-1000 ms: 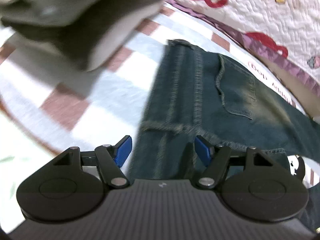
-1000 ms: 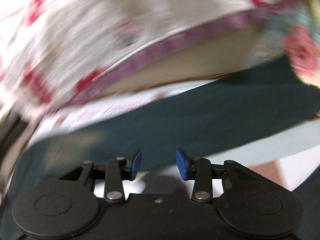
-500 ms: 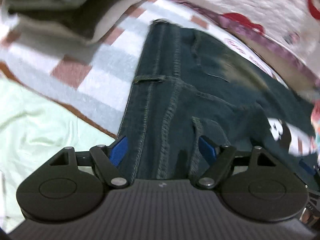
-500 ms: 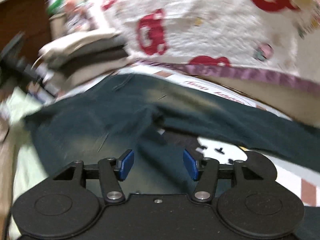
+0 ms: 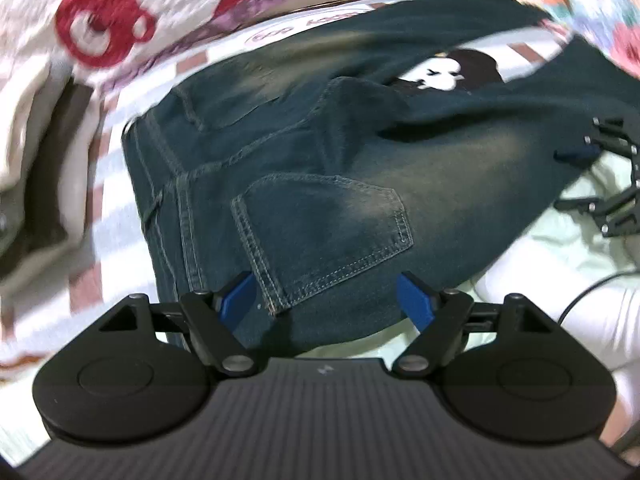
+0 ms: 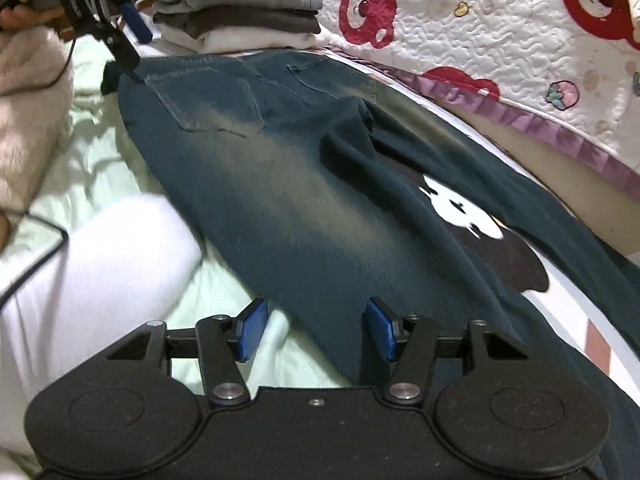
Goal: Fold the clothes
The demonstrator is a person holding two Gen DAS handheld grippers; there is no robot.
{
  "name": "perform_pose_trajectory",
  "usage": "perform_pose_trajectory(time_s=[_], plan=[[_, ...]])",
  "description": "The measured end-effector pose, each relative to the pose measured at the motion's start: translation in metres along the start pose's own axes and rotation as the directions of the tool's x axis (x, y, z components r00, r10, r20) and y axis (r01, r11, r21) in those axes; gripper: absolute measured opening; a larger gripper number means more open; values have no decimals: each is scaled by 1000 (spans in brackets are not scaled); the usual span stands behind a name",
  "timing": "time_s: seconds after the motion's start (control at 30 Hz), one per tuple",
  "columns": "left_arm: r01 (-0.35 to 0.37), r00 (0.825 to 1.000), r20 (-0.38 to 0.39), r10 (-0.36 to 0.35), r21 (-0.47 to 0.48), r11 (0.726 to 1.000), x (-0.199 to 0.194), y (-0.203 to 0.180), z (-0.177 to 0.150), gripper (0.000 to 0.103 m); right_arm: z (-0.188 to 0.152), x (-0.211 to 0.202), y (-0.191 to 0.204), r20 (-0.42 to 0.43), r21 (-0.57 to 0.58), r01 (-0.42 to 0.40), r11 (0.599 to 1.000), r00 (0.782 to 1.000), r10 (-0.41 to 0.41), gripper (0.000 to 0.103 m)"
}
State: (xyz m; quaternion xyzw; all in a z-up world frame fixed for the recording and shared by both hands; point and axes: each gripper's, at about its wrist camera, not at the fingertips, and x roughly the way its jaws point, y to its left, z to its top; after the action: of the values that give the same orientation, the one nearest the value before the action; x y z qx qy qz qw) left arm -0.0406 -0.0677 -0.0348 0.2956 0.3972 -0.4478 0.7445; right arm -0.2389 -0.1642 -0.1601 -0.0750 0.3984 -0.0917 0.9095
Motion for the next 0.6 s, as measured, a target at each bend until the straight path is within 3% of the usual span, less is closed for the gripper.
perform_pose_trajectory(time_s=[0.1, 0.17, 0.23, 0.43, 0.5, 0.6], plan=[[6, 996, 92, -7, 11, 1000, -11, -5, 1, 77, -7, 0, 4, 23, -12, 15, 1000, 1000, -15, 61], [37, 980, 194, -36, -3, 999, -21, -7, 4, 80, -11, -1, 7, 38, -20, 25, 999, 999, -25, 61], [48, 969, 244, -50, 12, 999, -31, -16, 4, 84, -15, -1, 10, 53, -28, 36, 999, 998, -34, 61], [-15, 984, 181, -9, 133, 991, -13, -47, 7, 84, -28, -1, 19, 99, -50, 68, 996, 993, -62, 61], [-61, 988, 152, 35, 168, 984, -5, -58, 6, 84, -30, 0, 22, 120, -50, 74, 996, 990, -68, 61], [-156, 979, 160, 124, 207, 966, -2, -70, 8, 84, -25, 7, 23, 149, -27, 105, 994, 984, -100, 59]])
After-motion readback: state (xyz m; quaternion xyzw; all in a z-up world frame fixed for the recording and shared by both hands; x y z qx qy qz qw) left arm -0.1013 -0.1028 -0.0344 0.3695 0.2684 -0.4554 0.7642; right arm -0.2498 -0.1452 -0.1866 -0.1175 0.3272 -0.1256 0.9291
